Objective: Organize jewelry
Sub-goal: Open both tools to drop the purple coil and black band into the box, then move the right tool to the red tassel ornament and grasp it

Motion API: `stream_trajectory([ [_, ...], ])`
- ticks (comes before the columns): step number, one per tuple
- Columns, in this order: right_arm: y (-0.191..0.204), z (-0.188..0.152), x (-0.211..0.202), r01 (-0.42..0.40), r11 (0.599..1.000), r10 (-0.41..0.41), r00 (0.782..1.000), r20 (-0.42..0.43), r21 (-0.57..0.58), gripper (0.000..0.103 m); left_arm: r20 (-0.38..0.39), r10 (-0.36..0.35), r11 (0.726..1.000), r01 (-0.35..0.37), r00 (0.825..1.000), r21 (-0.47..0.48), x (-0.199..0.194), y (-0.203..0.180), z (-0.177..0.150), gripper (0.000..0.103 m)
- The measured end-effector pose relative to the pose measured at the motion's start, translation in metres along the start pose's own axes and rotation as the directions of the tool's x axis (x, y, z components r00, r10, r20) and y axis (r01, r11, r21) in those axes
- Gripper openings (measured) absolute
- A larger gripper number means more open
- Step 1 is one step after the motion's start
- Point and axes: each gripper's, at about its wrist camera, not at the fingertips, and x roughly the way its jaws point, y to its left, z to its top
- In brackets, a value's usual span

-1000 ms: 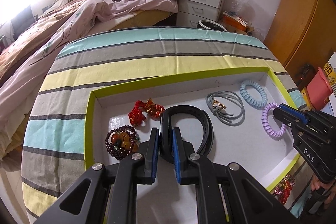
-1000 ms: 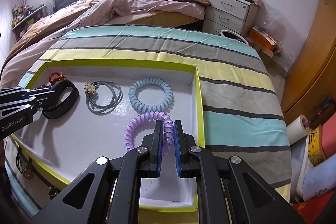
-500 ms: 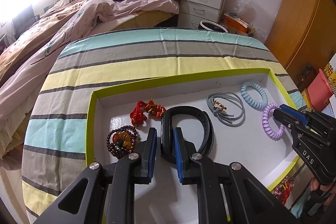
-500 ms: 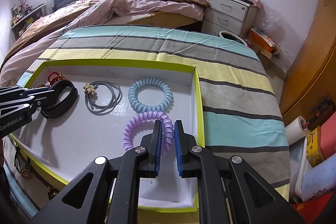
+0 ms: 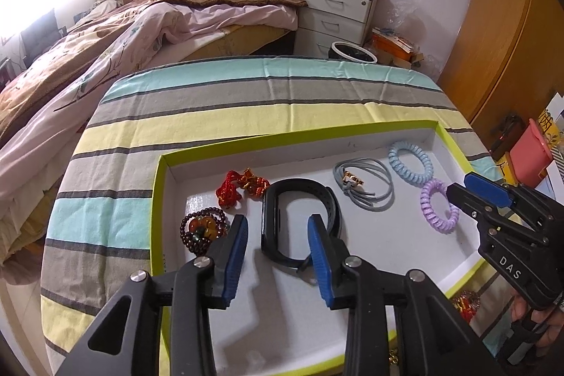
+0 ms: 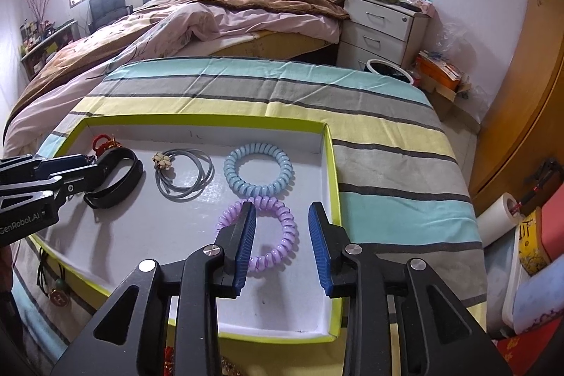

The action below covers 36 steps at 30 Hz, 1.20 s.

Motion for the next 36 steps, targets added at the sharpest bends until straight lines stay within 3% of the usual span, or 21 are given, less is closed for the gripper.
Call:
stream_trajectory([
  [21, 0.005, -0.024, -0.059, -0.061, 0.996, 0.054, 0.994, 0.096, 0.069, 0.032, 0.105, 0.023, 1.0, -0.023, 0.994, 0.002, -0.074, -0.001, -0.043, 0.042],
  [36, 0.003, -0.069, -0.084, -0.131, 0.984, 0.118, 0.987, 0.106, 0.124, 0.032, 0.115, 0.0, 0.994, 0.012, 0.993, -0.106, -0.104, 0.037, -0.101, 0.042],
])
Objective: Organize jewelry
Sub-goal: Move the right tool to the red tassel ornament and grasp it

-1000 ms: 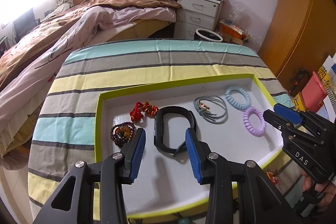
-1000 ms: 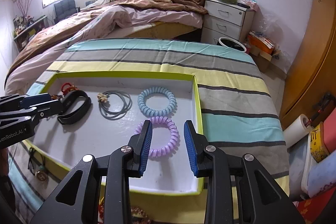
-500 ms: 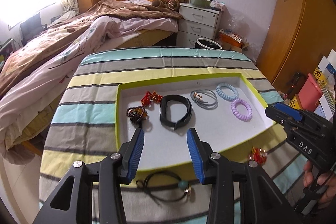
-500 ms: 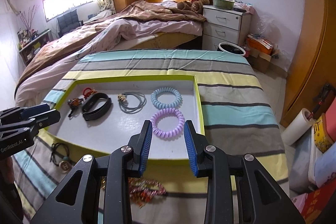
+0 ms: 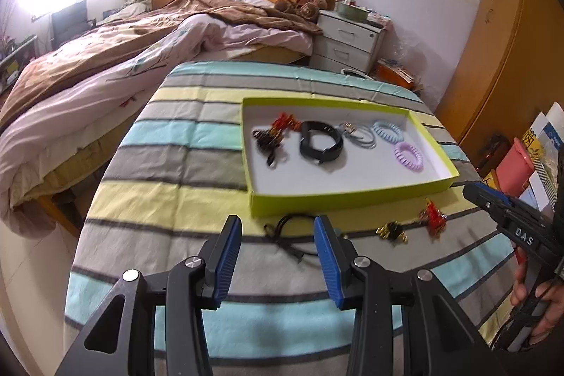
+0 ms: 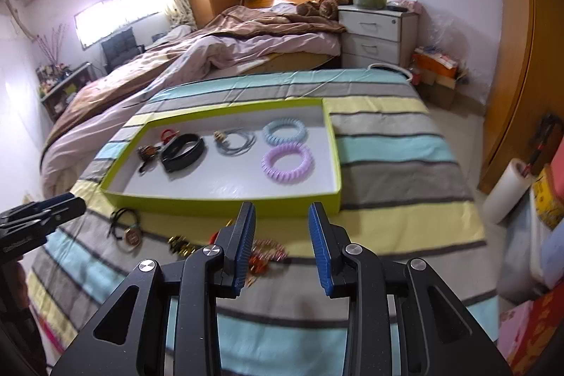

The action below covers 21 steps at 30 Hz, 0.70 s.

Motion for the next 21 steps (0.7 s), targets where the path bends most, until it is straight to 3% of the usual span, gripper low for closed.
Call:
stream_trajectory([
  [4, 0.002, -0.012, -0.001, -0.034, 0.999, 0.034, 0.999, -0.011, 0.002, 0.034, -0.001, -0.008, 1.0, 0.008, 1.0, -0.019, -0.004, 0.008, -0.01, 0.042],
  [7, 0.009, -0.02, 0.002, -0.069, 0.997, 0.069, 0.997, -0.026, -0.017, 0.044, -0.001, -0.01, 0.999, 0.01, 1.0, -0.035, -0.006, 0.013, -0.015, 0.042],
  [21, 0.044, -0.02, 0.028, -0.055, 0.989, 0.043, 0.995, -0.087, -0.14, 0.044, -0.029, -0.028, 0.998, 0.026, 0.999, -0.055, 0.002, 0.024, -0.025, 0.042],
])
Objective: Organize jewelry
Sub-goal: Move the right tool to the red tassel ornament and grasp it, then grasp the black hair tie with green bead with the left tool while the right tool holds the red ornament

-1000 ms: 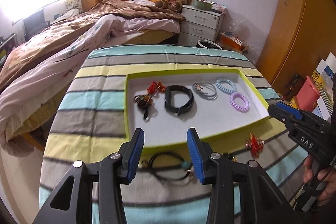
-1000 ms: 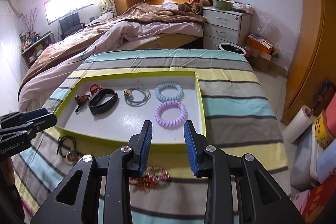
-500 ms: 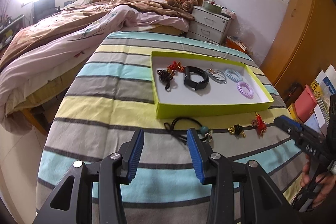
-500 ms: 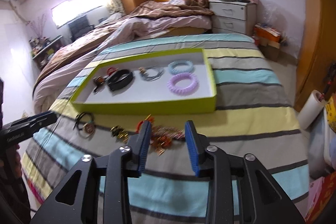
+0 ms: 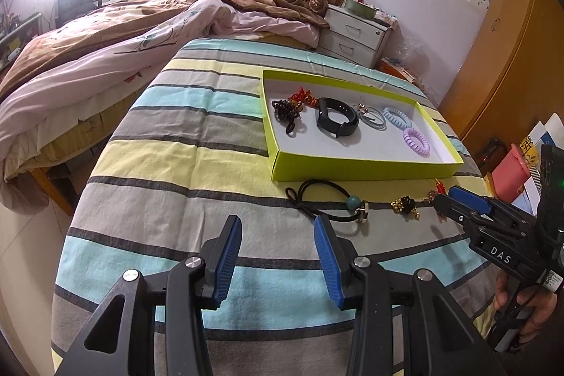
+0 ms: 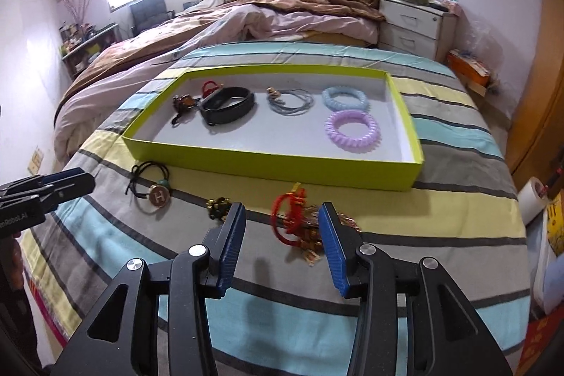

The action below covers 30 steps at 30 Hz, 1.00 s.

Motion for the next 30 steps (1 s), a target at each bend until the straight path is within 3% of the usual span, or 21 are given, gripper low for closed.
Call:
stream_trajectory([
  [7, 0.001, 0.002, 0.009, 0.064, 0.997, -0.065, 0.998, -0.015, -0.036, 0.042, -0.015, -0.004, 1.0, 0.004, 1.0, 0.005, 0.005, -0.001, -0.002, 0.042],
  [13, 0.0, 0.002, 0.005, 0.079, 0.996, -0.079, 0.997, -0.003, -0.046, 0.014, -0.025, -0.003, 1.0, 0.003, 1.0, 0.009, 0.007, -0.004, -0.004, 0.042],
  [17, -0.002, 0.0, 0.0, 0.066, 0.998, -0.066, 0.998, 0.011, -0.024, 0.008, -0.025, -0.001, 1.0, 0.001, 1.0, 0.01, 0.008, -0.005, -0.004, 0.042],
  [26, -0.033, -0.004, -0.028, -0.082, 0.984, 0.071, 0.995, 0.072, 0.158, 0.006, -0.03, -0.001, 1.0, 0.001, 1.0, 0.01, 0.007, -0.004, -0.004, 0.042],
  [30, -0.04, -0.008, -0.042, -0.106, 0.977, 0.089, 0.991, 0.095, 0.187, 0.006, -0.036, -0.015, 1.0, 0.016, 0.999, 0.009, 0.009, -0.005, -0.004, 0.042],
])
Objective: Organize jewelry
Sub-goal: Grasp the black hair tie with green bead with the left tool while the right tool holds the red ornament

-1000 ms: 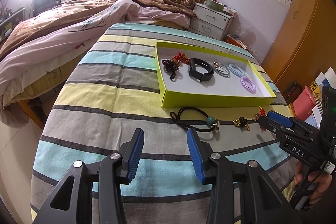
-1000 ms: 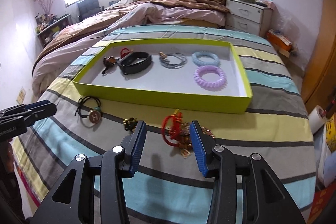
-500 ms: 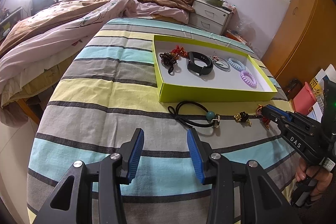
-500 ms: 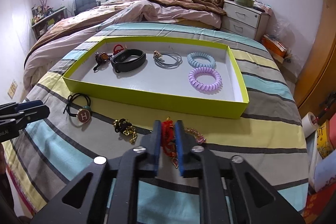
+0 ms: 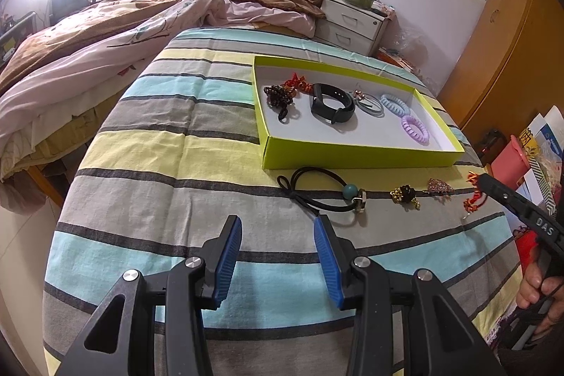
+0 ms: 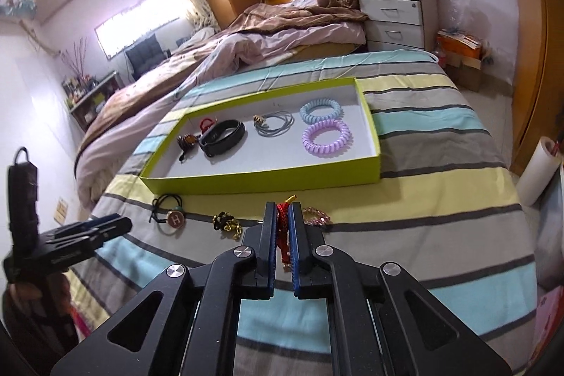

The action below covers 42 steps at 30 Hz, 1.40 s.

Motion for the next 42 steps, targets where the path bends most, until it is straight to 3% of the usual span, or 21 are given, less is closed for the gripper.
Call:
stream_trajectory([
  [9, -0.006, -0.001, -0.022, 0.015, 1.0, -0.015, 0.999, 0.046, 0.015, 0.006, -0.005, -0.014, 0.997, 0.014, 1.0, 0.069, 0.008, -0.027, 0.009, 0.042],
  [12, -0.007, -0.002, -0.022, 0.017, 1.0, -0.018, 0.999, 0.045, 0.011, 0.006, -0.009, -0.048, 0.991, 0.049, 0.999, 0.126, 0.012, -0.044, 0.016, 0.042],
  [16, -0.01, -0.003, -0.023, 0.008, 1.0, -0.009, 0.999, 0.045, 0.017, 0.006, -0.032, -0.03, 0.98, 0.035, 0.999, 0.194, 0.026, -0.066, 0.018, 0.042],
  [21, -0.012, -0.004, -0.024, 0.004, 1.0, -0.005, 0.999, 0.046, 0.022, 0.006, -0.057, 0.01, 0.981, 0.002, 0.998, 0.192, 0.043, -0.072, 0.019, 0.042],
  [25, -0.014, -0.004, -0.025, -0.001, 1.0, 0.0, 0.999, 0.049, 0.022, 0.006, -0.082, -0.006, 0.98, 0.022, 0.997, 0.197, 0.051, -0.073, 0.017, 0.042],
  [31, -0.014, -0.004, -0.025, -0.005, 1.0, 0.004, 0.999, 0.048, 0.024, 0.006, -0.078, 0.021, 0.979, -0.004, 0.997, 0.205, 0.052, -0.073, 0.016, 0.042],
  [33, -0.015, -0.004, -0.025, -0.007, 1.0, 0.006, 0.999, 0.048, 0.025, 0.006, -0.077, 0.026, 0.978, -0.009, 0.997, 0.209, 0.052, -0.074, 0.015, 0.041],
  [35, -0.014, -0.004, -0.025, -0.005, 1.0, 0.003, 0.999, 0.048, 0.025, 0.006, -0.072, 0.038, 0.976, -0.022, 0.997, 0.215, 0.051, -0.074, 0.014, 0.032],
  [42, -0.014, -0.003, -0.024, -0.011, 1.0, 0.01, 0.999, 0.047, 0.026, 0.006, -0.068, 0.034, 0.978, -0.019, 0.997, 0.209, 0.048, -0.068, 0.014, 0.017],
])
